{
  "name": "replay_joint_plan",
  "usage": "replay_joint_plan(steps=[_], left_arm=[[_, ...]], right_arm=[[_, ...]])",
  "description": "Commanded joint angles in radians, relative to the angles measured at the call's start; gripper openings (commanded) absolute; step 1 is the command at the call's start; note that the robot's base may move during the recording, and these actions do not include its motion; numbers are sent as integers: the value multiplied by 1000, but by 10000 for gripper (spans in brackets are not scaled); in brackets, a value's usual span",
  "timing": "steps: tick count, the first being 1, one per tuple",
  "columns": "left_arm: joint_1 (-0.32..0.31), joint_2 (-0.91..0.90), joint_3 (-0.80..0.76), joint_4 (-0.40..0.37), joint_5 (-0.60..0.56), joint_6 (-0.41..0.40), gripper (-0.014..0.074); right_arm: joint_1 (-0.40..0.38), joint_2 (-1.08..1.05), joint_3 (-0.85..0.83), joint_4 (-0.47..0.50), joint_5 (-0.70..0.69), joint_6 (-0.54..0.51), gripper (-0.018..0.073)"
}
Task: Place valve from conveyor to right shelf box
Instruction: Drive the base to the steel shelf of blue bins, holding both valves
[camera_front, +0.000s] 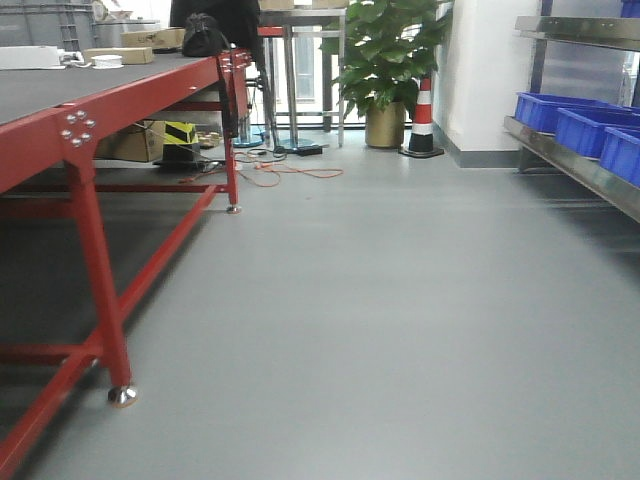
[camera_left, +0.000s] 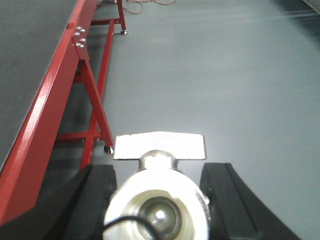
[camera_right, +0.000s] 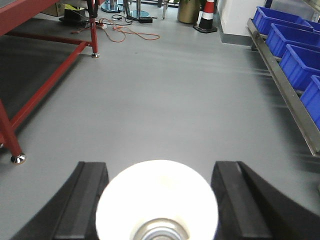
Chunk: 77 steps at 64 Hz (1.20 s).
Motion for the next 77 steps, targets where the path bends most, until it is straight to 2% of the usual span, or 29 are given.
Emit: replay_joint_plan(steps=[1,77], left_arm=[[-5,-10,-4,-6,-56,-4,-111],[-5,-10,-4,-6,-56,-4,-111]], right_arm=[[0,-7,-10,-1,-76,-4,-154],[0,-6,-10,-1,-76,-4,-154]])
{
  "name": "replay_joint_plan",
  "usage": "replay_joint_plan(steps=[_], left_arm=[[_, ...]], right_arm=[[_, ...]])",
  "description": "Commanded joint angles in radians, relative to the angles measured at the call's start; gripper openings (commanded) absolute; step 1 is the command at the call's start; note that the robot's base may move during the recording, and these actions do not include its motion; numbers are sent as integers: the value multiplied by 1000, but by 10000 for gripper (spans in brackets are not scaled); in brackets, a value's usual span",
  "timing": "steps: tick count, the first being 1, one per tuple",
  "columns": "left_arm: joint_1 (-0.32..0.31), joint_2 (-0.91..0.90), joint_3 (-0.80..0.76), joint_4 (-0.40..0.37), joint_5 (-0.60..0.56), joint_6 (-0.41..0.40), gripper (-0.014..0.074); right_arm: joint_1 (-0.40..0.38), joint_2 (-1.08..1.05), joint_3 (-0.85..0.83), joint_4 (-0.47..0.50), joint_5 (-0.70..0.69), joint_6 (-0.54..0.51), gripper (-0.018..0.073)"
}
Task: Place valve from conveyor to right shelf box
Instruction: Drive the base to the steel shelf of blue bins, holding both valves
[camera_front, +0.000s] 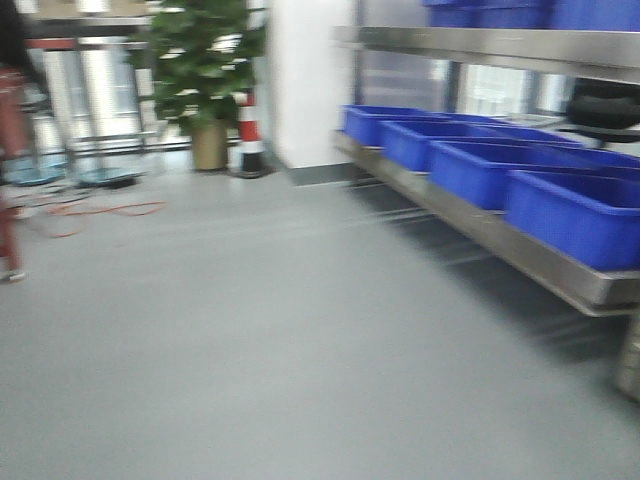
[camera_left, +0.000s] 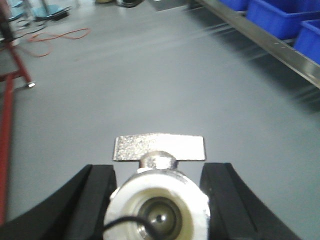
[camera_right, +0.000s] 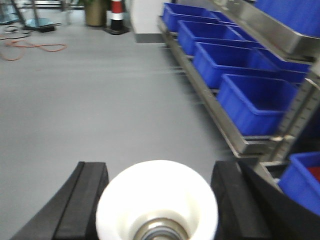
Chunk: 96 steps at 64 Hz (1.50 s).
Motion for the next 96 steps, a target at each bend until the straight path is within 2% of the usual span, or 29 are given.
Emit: replay_joint_plan(steps=[1,96], left_arm=[[-5,-10,-5,-15,-56,-4,-111],[-5,-10,-5,-15,-56,-4,-111]], right_arm=[[0,-6,-10,-1,-76,-4,-154],[0,-6,-10,-1,-76,-4,-154]])
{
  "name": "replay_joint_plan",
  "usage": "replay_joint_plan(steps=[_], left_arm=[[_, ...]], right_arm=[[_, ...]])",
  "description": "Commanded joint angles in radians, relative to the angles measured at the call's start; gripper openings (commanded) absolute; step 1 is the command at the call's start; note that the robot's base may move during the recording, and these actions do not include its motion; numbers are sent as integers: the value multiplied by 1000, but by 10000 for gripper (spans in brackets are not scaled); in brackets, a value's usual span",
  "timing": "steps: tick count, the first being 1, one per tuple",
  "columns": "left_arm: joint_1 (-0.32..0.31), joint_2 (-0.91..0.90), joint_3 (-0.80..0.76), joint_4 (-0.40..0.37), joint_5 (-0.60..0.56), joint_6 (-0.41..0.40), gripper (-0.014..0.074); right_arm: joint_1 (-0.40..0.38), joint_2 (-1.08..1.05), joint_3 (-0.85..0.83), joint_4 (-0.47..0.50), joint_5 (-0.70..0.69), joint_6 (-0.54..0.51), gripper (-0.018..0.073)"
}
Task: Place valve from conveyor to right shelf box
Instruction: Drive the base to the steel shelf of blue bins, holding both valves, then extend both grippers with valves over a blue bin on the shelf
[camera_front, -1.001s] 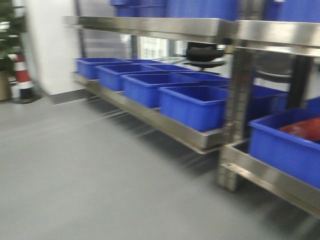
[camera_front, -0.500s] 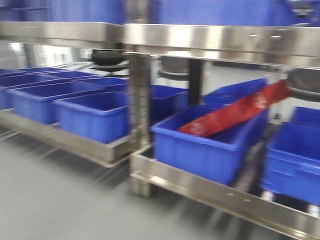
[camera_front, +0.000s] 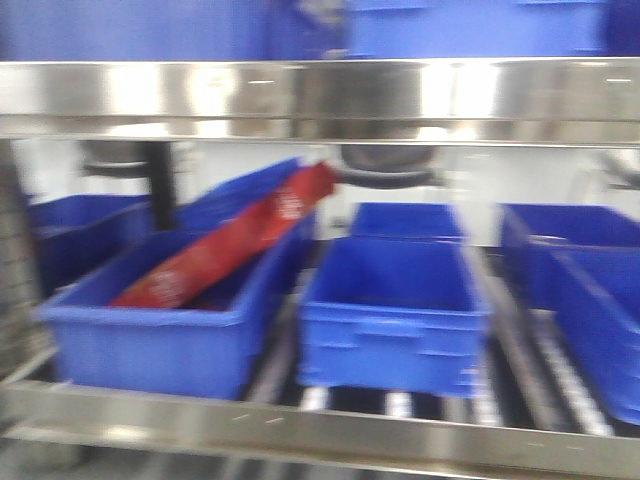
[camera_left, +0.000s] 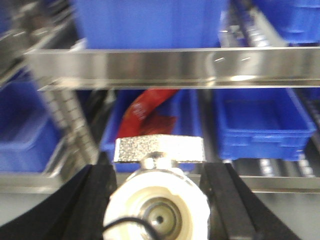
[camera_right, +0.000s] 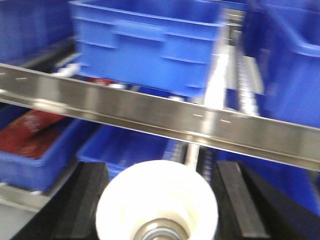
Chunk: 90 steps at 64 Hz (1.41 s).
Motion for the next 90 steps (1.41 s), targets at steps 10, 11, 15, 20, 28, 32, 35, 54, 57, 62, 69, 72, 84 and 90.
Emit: replay_joint_plan(steps=[10,11,15,20,28,32,35,54,57,62,69,72,84,90], left_arm=[[-5,-10,-5,-10,-54,-4,-111],[-5,-10,-5,-10,-54,-4,-111],[-5,-10,-5,-10,-54,-4,-111],[-5,-10,-5,-10,-54,-4,-111],[-5,-10,-5,-10,-54,-4,-111],[-5,-10,-5,-10,-54,-4,-111],[-5,-10,-5,-10,-54,-4,-111],[-5,-4,-5,-10,-54,-4,-111],[-5,-4,-5,-10,-54,-4,-111],[-5,-4,-5,-10,-54,-4,-111],[-5,-4,-5,-10,-54,-4,-111],[-5,-4,-5,-10,-54,-4,-111],[-5,-4,-5,-10,-54,-4,-111],[-5,-4,-5,-10,-54,-4,-111]], right_arm=[[0,-6,-10,-1,-76,-4,-154],[0,-6,-10,-1,-76,-4,-154],[0,-6,-10,-1,-76,-4,-154],[0,-6,-10,-1,-76,-4,-154],[0,-6,-10,-1,-76,-4,-154],[0,-6,-10,-1,-76,-4,-154],[0,-6,-10,-1,-78,-4,-154],[0,-6,-10,-1,-78,-4,-154],[0,-6,-10,-1,-78,-4,-154],[0,-6,-10,-1,-78,-4,-154],[0,-6,-10,-1,-78,-4,-154],[0,-6,-10,-1,-78,-4,-154],[0,-6,-10,-1,-78,-4,-154],[0,-6,-10,-1,-78,-4,-154]])
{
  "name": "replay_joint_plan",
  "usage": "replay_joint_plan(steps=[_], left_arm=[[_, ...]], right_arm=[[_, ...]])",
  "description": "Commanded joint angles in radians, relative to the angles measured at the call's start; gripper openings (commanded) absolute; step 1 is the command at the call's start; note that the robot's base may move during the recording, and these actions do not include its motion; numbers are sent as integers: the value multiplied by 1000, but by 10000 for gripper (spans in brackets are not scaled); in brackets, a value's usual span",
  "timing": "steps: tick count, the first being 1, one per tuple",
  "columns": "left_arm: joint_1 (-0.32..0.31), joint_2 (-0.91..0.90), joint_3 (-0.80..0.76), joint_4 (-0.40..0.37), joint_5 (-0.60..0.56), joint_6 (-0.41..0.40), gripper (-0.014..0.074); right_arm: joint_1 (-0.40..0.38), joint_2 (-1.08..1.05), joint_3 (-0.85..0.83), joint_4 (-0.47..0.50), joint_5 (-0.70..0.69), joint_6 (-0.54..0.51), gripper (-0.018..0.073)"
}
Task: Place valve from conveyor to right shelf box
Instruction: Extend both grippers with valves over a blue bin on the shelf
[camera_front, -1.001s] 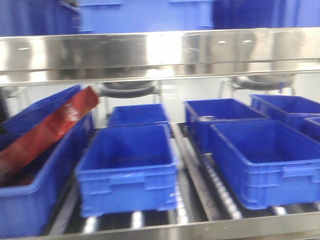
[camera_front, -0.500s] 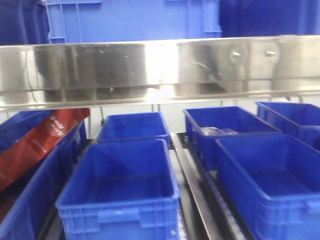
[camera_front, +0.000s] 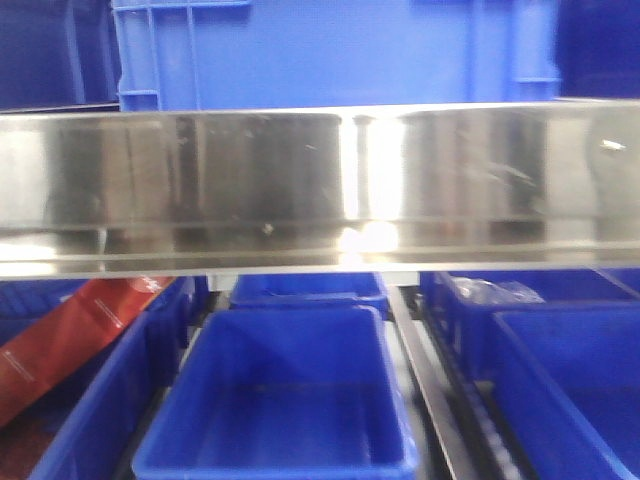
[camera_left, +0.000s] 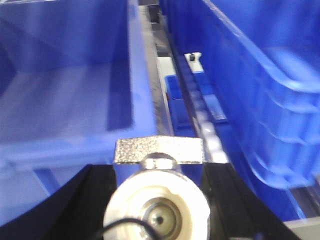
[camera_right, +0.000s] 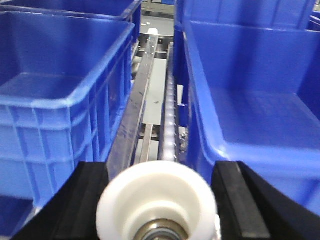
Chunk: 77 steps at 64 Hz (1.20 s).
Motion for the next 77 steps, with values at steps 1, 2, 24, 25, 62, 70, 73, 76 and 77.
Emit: replay_joint_plan(steps=[1,2,24,25,62,70,73,76,77], left_arm=[[-5,-5,-5,-4,-50,-4,-111],[-5,-5,-5,-4,-50,-4,-111],[-5,-5,-5,-4,-50,-4,-111],[-5,-5,-5,-4,-50,-4,-111],[-5,-5,-5,-4,-50,-4,-111],[-5,0,-5,-4,-52,-4,-111],[-5,0,-5,-4,-52,-4,-111],[-5,0,-5,-4,-56,-4,-111],[-5,0,-5,-4,-59,-4,-111]], right_arm=[[0,-8,-10,-1,-78,-4,-154],[0,-8,-10,-1,-78,-4,-154],[0,-8,-10,-1,-78,-4,-154],[0,-8,-10,-1,-78,-4,-154],[0,-8,-10,-1,-78,-4,-154],[0,-8,-10,-1,-78,-4,-154],[0,-8,-10,-1,-78,-4,-154],[0,-8,-10,-1,-78,-4,-154],[0,-8,-10,-1,-78,-4,-154]])
